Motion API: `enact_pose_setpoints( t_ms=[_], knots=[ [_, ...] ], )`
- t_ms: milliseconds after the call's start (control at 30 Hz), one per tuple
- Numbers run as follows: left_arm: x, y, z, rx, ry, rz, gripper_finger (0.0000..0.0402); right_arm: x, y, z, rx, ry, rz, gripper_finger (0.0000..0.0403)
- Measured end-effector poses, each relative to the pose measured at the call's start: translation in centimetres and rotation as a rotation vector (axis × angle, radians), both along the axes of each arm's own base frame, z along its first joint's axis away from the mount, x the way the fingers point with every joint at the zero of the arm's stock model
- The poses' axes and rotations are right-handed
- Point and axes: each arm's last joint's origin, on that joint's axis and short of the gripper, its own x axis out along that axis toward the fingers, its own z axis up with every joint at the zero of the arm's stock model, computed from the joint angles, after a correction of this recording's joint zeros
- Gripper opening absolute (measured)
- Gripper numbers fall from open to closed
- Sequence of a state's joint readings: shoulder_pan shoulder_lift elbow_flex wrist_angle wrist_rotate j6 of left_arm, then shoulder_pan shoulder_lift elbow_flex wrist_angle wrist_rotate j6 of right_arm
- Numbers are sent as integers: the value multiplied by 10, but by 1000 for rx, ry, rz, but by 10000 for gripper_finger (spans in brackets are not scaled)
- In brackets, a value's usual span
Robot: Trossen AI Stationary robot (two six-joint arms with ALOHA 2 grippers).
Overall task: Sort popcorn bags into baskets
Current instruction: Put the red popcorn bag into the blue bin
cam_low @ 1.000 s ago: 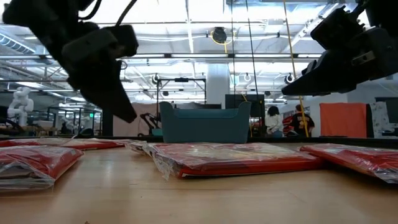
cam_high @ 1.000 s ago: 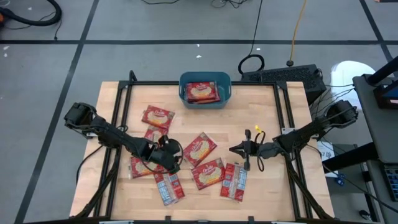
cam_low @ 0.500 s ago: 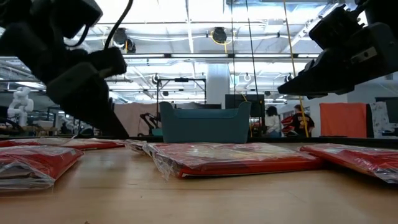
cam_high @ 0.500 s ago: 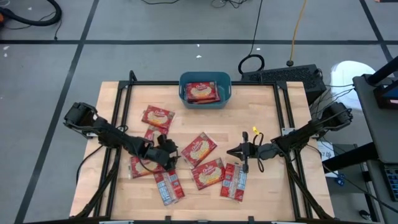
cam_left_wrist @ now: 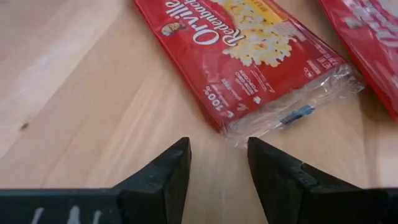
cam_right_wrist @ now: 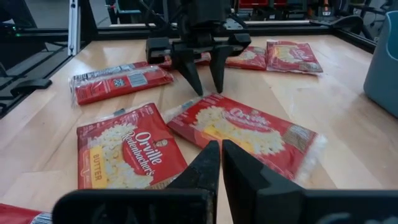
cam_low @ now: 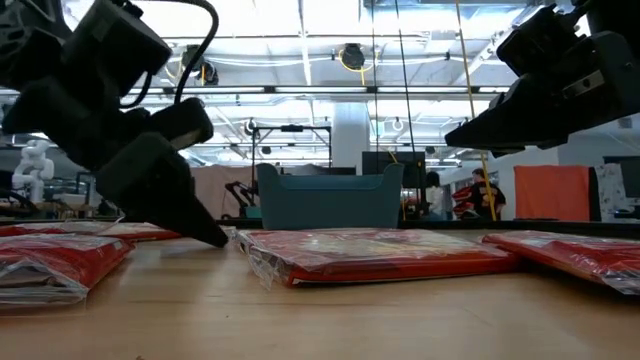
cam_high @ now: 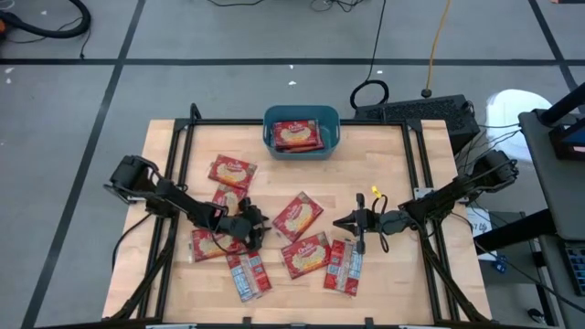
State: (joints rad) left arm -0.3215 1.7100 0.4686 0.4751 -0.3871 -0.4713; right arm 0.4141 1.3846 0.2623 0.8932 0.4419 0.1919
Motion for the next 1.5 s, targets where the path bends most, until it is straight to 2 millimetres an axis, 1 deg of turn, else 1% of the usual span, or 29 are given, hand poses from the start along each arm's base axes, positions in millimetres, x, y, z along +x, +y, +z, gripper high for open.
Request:
enact_pose_setpoints(
  t_ms=[167, 367, 500, 600, 700, 867, 967, 1033, 1133, 1233, 1333, 1400, 1500],
  knots=[
    [4, 2, -6, 27, -15, -5, 163, 0, 0, 0, -3, 0, -1, 13],
    [7, 4, -5, 40, -38, -21, 123, 0, 0, 0, -3, 0, -2, 13],
    [7, 4, -5, 49, -37, -59, 118, 0, 0, 0, -3, 0, -2, 13],
    [7, 4, -4, 32, -41, -52, 120, 0, 0, 0, -3, 0, -2, 13],
    [7, 3, 0, -1, -55, -50, 144, 0, 0, 0, 2, 2, -4, 13],
    [8, 0, 10, 3, -102, -64, 225, 0, 0, 0, 2, 4, -4, 13],
    [9, 2, 10, 15, -107, -54, 266, 0, -1, 0, -1, 3, -7, 13],
    [10, 3, 8, 11, -107, -36, 281, 0, -1, 0, -1, -1, -9, 13],
    [12, 5, 2, 21, -105, -33, 287, 0, -1, 0, -4, -3, -9, 13],
    [15, 6, -4, 31, -113, -62, 274, 0, -1, 0, -13, -6, -7, 13],
    [18, 7, -11, 45, -131, -78, 242, 0, -1, 1, -22, -7, -4, 13],
    [20, 9, -16, 64, -137, -88, 213, 0, -1, 1, -27, -7, -3, 13],
    [22, 11, -22, 77, -148, -92, 153, 0, -1, 1, -37, -6, 0, 13]
  ],
)
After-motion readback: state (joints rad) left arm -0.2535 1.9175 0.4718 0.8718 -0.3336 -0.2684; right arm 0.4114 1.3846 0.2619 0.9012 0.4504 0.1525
